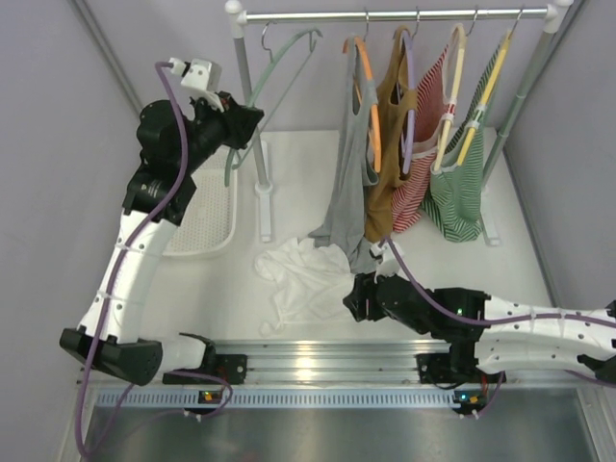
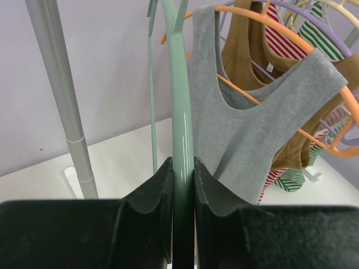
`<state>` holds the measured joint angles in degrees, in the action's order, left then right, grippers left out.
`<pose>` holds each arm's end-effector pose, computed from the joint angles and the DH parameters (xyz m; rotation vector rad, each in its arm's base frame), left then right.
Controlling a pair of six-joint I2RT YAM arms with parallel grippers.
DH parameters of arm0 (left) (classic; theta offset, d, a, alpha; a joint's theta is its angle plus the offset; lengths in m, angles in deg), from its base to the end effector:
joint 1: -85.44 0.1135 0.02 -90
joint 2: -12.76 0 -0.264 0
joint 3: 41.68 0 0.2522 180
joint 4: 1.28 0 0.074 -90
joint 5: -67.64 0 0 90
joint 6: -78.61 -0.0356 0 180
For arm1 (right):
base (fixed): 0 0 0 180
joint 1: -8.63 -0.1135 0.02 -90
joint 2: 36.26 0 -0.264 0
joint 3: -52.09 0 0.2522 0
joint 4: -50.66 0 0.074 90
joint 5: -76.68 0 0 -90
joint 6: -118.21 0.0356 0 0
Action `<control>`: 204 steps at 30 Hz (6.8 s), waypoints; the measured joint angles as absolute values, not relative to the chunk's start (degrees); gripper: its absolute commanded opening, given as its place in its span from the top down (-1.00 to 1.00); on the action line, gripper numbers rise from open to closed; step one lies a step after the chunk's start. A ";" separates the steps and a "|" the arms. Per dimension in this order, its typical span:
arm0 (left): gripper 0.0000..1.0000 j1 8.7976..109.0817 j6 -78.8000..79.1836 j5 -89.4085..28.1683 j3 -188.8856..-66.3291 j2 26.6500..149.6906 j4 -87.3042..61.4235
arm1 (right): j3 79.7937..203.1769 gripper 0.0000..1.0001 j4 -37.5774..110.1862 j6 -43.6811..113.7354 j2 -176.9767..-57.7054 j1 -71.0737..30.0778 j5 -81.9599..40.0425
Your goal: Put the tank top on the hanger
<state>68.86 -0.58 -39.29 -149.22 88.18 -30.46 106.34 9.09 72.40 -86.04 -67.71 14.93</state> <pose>0.2607 -0.0884 0.5086 0.3172 1.5197 -0.6040 0.0601 0.1758 0.2712 -0.3433 2.1827 0.6735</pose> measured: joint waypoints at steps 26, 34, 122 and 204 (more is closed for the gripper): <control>1.00 68.86 2.44 -46.67 -118.79 60.29 -40.23 | 97.14 0.24 4.34 76.92 -82.80 -52.25 11.96; 1.00 68.60 2.52 -54.06 -115.10 56.49 -49.87 | 92.35 0.31 10.00 77.31 -88.97 -42.13 4.33; 1.00 51.90 -1.76 -50.83 -120.39 62.02 -69.02 | 97.64 0.52 16.04 81.75 -109.12 -48.80 5.99; 1.00 45.21 19.31 -65.78 -94.51 79.94 -15.08 | 114.43 1.00 -2.89 74.98 -90.78 -58.33 15.26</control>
